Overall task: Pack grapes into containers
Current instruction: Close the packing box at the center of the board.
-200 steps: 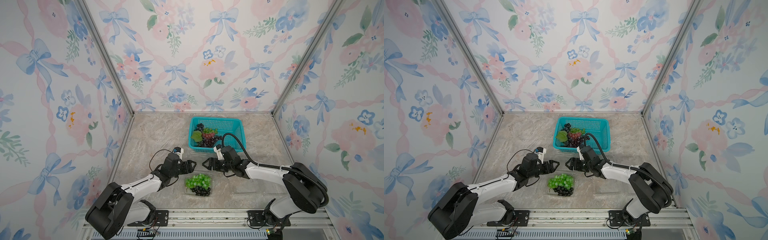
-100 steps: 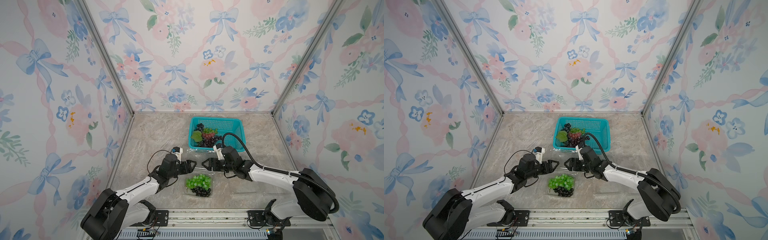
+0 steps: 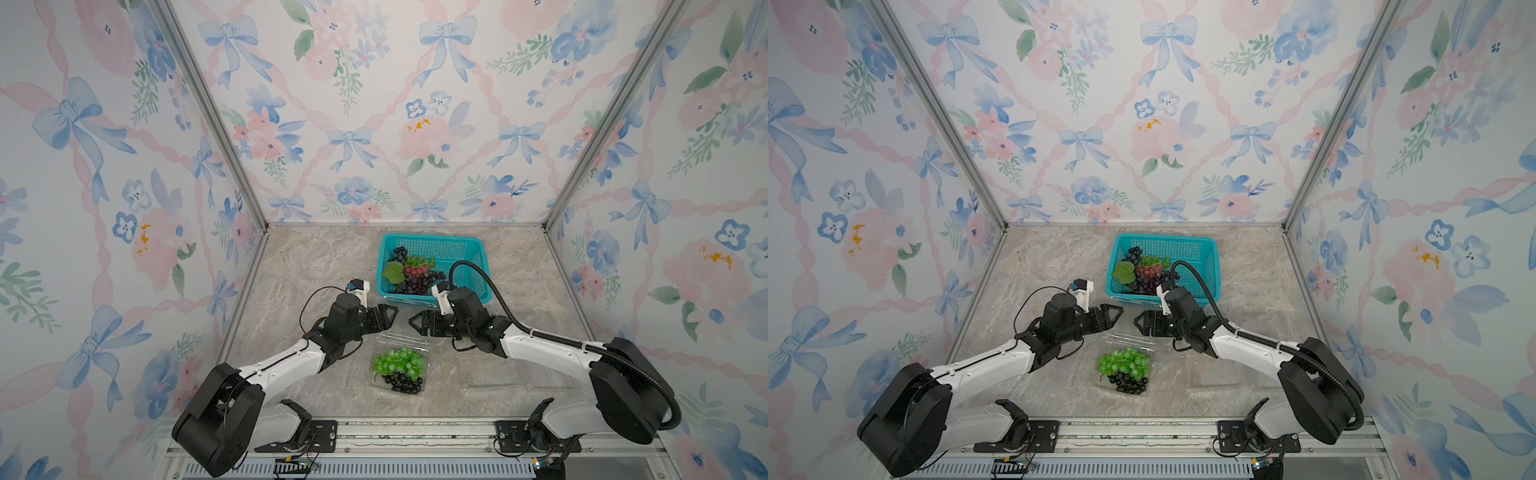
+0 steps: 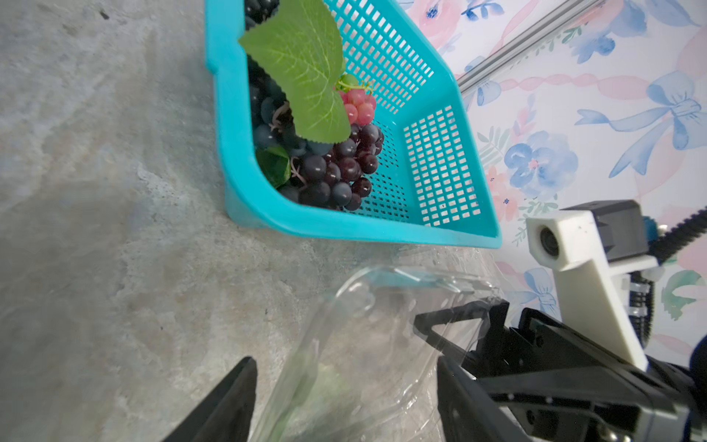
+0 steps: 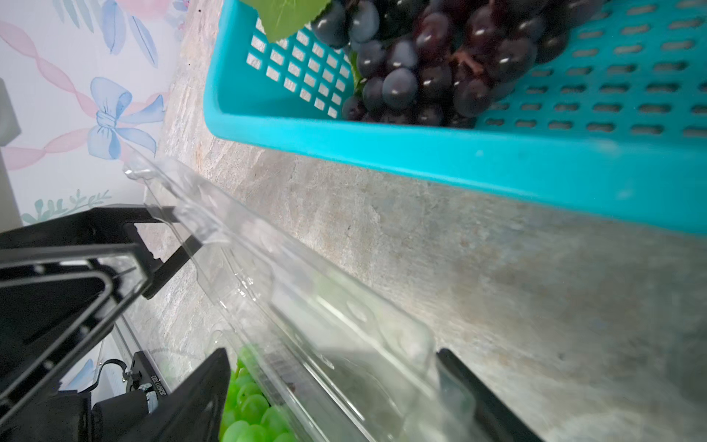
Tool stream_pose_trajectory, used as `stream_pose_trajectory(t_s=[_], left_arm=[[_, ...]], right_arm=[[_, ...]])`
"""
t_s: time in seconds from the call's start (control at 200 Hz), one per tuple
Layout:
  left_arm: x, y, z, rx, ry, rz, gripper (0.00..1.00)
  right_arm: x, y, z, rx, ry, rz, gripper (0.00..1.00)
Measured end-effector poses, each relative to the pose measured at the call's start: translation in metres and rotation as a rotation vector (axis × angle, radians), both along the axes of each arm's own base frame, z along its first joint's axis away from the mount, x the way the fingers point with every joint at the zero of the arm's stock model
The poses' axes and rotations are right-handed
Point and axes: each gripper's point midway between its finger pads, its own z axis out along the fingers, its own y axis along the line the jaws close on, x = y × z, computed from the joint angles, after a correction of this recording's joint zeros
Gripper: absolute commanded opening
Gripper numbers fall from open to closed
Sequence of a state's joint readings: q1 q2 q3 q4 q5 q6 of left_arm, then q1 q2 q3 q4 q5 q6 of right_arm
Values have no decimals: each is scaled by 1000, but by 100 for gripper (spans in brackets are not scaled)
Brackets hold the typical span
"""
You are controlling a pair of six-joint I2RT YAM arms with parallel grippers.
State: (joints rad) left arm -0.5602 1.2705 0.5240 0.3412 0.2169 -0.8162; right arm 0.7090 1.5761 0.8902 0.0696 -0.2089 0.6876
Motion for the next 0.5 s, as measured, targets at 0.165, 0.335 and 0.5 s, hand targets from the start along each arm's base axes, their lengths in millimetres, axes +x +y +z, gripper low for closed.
stream_pose_trajectory(t_s=[0.165, 0.335, 0.5], left_arm=[[13, -17, 10, -7, -17, -15, 75], [23, -27, 18, -16, -35, -21, 75], [36, -35, 47, -50, -92, -22, 75]], right_arm=[[9, -10, 14, 19, -32, -18, 83], [12, -15, 22, 39, -39, -9, 83], [9, -18, 31, 53, -50, 23, 83]])
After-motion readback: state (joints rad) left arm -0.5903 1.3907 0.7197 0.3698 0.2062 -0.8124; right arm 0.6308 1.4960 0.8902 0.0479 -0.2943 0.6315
